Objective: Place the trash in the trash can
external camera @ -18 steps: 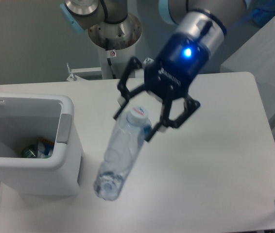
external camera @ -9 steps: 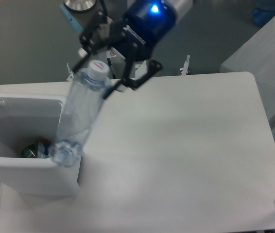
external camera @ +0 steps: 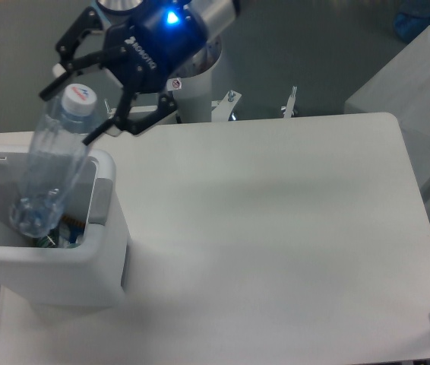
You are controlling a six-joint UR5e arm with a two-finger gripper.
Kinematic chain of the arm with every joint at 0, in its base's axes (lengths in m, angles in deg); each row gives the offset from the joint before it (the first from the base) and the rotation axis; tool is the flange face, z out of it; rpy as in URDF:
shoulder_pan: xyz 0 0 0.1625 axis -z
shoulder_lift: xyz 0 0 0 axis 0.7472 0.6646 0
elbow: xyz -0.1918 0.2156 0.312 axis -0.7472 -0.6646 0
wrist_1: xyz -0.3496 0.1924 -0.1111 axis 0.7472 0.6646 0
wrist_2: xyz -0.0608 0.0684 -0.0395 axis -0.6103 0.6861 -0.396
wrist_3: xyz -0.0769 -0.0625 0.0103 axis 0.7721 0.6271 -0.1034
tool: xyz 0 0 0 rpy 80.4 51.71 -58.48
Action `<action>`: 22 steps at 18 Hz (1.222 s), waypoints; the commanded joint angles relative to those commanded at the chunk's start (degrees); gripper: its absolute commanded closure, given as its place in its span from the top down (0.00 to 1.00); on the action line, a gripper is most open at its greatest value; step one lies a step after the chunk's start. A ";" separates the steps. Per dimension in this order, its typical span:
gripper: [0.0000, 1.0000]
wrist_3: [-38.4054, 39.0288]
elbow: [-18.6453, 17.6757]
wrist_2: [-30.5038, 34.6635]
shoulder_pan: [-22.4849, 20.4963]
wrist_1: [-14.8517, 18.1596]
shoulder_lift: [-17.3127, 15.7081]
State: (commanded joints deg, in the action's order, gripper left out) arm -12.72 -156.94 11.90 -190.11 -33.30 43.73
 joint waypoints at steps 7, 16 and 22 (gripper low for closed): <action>0.50 -6.32 -3.17 1.31 2.10 -0.09 -1.15; 0.54 -11.17 -6.16 14.41 8.52 0.00 1.05; 1.00 -11.34 -6.07 19.95 11.86 -0.18 3.33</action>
State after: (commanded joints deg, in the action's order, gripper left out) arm -24.06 -163.02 31.86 -178.25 -33.47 47.07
